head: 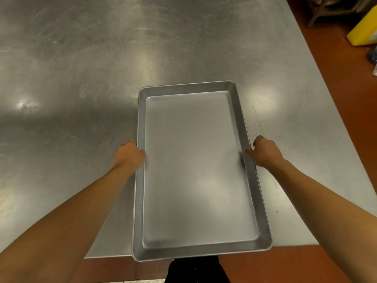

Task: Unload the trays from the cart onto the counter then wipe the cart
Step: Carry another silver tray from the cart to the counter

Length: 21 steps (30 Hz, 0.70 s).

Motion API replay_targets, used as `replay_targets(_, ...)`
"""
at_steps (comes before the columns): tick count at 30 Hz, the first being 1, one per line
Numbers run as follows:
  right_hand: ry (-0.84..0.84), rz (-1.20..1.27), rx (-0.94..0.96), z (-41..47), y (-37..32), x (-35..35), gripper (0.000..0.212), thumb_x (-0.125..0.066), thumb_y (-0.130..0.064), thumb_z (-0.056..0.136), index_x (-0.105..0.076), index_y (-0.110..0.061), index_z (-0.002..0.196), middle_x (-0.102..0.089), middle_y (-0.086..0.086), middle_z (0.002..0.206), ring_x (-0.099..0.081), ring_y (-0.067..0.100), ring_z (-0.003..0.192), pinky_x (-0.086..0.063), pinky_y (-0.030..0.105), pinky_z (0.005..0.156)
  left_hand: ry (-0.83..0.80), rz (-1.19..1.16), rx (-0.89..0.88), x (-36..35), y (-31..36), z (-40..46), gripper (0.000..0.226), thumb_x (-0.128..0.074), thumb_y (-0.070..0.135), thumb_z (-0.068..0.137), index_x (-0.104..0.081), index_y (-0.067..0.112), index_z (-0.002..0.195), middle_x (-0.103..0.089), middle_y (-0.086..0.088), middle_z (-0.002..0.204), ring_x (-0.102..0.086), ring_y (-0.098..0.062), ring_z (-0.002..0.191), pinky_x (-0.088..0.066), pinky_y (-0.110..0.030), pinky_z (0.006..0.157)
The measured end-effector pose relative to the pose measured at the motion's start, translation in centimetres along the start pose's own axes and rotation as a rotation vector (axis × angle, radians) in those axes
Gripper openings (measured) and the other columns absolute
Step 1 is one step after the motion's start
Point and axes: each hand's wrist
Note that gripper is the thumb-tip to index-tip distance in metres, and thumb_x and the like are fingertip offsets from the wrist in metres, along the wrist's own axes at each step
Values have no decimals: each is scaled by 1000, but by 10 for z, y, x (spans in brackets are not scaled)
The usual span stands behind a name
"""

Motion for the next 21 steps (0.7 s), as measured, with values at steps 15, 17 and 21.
replay_targets(15, -20, 254, 241, -78, -21, 60, 73, -43, -59, 103, -35, -11, 156, -42, 17, 159, -46, 39, 142, -41, 49, 113, 154, -293, -47, 70, -1, -89, 53, -62, 44, 99, -61, -1, 127, -65, -22, 132, -58, -40, 126, -46, -40, 99)
replay_targets(17, -17, 279, 283, -89, -25, 65, 73, -42, -61, 102, -35, -12, 156, -41, 15, 161, -45, 38, 143, -40, 50, 113, 170, -342, -47, 74, -5, -103, 57, -62, 47, 98, -59, 1, 131, -63, -19, 136, -56, -38, 129, -44, -39, 102)
replay_targets(21, -17, 319, 371, -114, -29, 70, 75, -39, -65, 101, -35, -15, 157, -39, 11, 162, -43, 37, 145, -40, 51, 113, 222, -440, -62, 76, -16, -128, 54, -64, 51, 96, -61, 6, 126, -68, -15, 128, -60, -35, 122, -45, -37, 99)
Point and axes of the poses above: each hand's wrist, its own z-axis towards the middle knuckle, its own x-axis out of the back of the hand, y = z × x
